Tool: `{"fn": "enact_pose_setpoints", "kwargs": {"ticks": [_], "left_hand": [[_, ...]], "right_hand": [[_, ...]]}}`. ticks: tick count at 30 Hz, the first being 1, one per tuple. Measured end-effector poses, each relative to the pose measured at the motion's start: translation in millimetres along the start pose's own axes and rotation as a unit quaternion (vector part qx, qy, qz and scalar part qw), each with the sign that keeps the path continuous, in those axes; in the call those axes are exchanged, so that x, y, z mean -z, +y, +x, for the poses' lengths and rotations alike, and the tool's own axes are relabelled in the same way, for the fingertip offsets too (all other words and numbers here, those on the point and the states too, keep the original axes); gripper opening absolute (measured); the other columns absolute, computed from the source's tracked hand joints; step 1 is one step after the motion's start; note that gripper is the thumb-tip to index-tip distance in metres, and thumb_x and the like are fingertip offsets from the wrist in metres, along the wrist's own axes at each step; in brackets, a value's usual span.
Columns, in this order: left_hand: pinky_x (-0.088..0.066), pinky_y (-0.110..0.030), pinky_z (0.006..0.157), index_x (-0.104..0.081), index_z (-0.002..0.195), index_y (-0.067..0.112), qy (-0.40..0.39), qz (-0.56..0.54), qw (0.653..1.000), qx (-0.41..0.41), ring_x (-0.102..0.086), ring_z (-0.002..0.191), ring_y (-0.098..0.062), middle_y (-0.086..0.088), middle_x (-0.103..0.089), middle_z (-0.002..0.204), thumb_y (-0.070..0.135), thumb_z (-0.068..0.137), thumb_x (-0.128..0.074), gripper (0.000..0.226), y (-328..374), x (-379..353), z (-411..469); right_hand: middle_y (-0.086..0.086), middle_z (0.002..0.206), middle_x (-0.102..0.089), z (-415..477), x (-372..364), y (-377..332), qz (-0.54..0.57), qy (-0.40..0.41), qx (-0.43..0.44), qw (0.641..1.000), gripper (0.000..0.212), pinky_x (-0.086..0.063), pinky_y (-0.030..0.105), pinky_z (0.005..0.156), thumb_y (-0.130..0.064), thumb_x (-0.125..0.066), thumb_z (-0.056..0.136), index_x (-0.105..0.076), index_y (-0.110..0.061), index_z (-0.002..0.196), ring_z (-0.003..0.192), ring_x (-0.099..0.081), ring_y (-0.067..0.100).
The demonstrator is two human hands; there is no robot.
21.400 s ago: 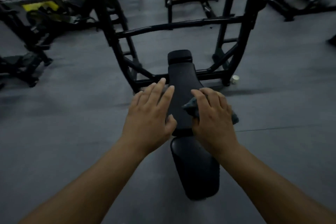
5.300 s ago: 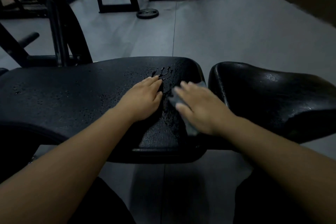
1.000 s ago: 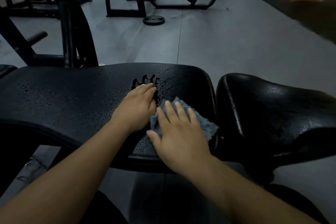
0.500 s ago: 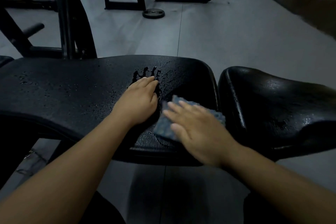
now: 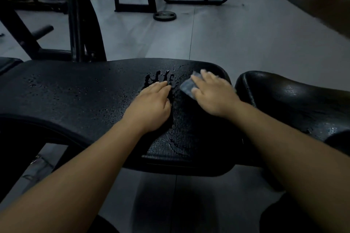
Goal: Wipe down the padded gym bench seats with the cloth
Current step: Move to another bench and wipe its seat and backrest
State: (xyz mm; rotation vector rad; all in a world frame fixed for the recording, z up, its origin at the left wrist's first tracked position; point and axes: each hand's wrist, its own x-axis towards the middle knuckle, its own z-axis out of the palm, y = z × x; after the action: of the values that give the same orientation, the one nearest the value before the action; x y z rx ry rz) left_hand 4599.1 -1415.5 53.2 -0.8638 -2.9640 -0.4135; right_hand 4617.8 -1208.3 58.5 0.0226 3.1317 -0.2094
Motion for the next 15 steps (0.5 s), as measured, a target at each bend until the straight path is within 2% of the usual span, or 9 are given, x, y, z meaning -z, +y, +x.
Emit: {"fn": "enact_pose_setpoints", "kwargs": {"ticks": [2,5,6,8,10,12,13,15], "left_hand": [[-0.017,-0.034,0.122,-0.037,0.151,0.012,-0.01,0.003,1.0,-0.004,-0.023,0.149,-0.021,-0.006,-0.03,0.161,0.025,0.1,-0.035,0.053,-1,3,2],[-0.018,-0.04,0.122,-0.038,0.15,0.014,-0.004,0.042,0.999,0.005,-0.025,0.149,-0.022,-0.005,-0.031,0.16,0.037,0.089,-0.024,0.067,-10,8,7],[-0.017,-0.042,0.123,-0.036,0.151,0.016,-0.003,0.05,0.999,0.015,-0.023,0.149,-0.022,-0.003,-0.03,0.161,0.039,0.09,-0.023,0.067,-16,9,9],[-0.014,-0.043,0.123,-0.031,0.155,0.02,-0.014,0.047,0.998,0.033,-0.018,0.151,-0.02,0.0,-0.024,0.164,0.039,0.099,-0.026,0.059,-25,8,10],[-0.01,-0.043,0.124,-0.026,0.157,0.021,-0.021,0.04,0.998,0.04,-0.012,0.152,-0.018,0.001,-0.018,0.165,0.037,0.105,-0.029,0.054,-26,5,8],[-0.008,-0.042,0.124,-0.023,0.157,0.022,-0.021,0.04,0.998,0.044,-0.01,0.153,-0.017,0.003,-0.015,0.166,0.037,0.106,-0.028,0.054,-24,4,7],[-0.008,-0.041,0.124,-0.023,0.157,0.022,-0.02,0.041,0.998,0.043,-0.01,0.153,-0.017,0.002,-0.015,0.166,0.037,0.105,-0.028,0.054,-24,3,8],[-0.013,-0.042,0.123,-0.028,0.155,0.021,-0.018,0.043,0.998,0.038,-0.016,0.152,-0.02,0.0,-0.021,0.165,0.041,0.101,-0.025,0.058,-24,4,9]], "right_hand": [[0.006,0.168,-0.005,6,-4,-21,-0.012,0.002,0.018,1.0,0.057,-0.007,0.044,0.124,-0.042,-0.018,0.105,-0.014,-0.027,0.16,0.154,-0.004,0.022],[-0.002,0.168,-0.007,-47,-7,-38,0.012,-0.012,0.158,0.987,0.066,-0.006,0.04,0.124,-0.049,-0.01,0.096,-0.019,-0.032,0.158,0.154,-0.005,0.016],[-0.005,0.167,-0.007,-61,-5,-31,0.027,-0.023,0.179,0.983,0.07,-0.006,0.04,0.124,-0.053,-0.007,0.092,-0.019,-0.034,0.158,0.154,-0.005,0.014],[-0.004,0.167,-0.008,-45,-1,-2,0.015,-0.024,0.151,0.988,0.071,-0.011,0.041,0.125,-0.056,-0.009,0.091,-0.018,-0.033,0.158,0.153,-0.009,0.015],[0.005,0.167,-0.01,0,1,17,-0.017,-0.005,0.06,0.998,0.068,-0.014,0.044,0.124,-0.053,-0.014,0.096,-0.017,-0.028,0.159,0.153,-0.013,0.022],[0.009,0.168,-0.006,35,0,2,-0.024,-0.002,-0.007,1.0,0.061,-0.011,0.047,0.124,-0.049,-0.015,0.103,-0.014,-0.027,0.159,0.154,-0.009,0.026],[0.009,0.168,-0.003,42,-3,-16,-0.024,-0.004,-0.011,1.0,0.059,-0.008,0.048,0.124,-0.048,-0.015,0.104,-0.011,-0.027,0.16,0.154,-0.005,0.027],[0.005,0.168,-0.001,26,-7,-49,-0.016,-0.012,0.044,0.999,0.057,-0.004,0.045,0.124,-0.044,-0.017,0.106,-0.01,-0.028,0.16,0.155,-0.002,0.023]]}}
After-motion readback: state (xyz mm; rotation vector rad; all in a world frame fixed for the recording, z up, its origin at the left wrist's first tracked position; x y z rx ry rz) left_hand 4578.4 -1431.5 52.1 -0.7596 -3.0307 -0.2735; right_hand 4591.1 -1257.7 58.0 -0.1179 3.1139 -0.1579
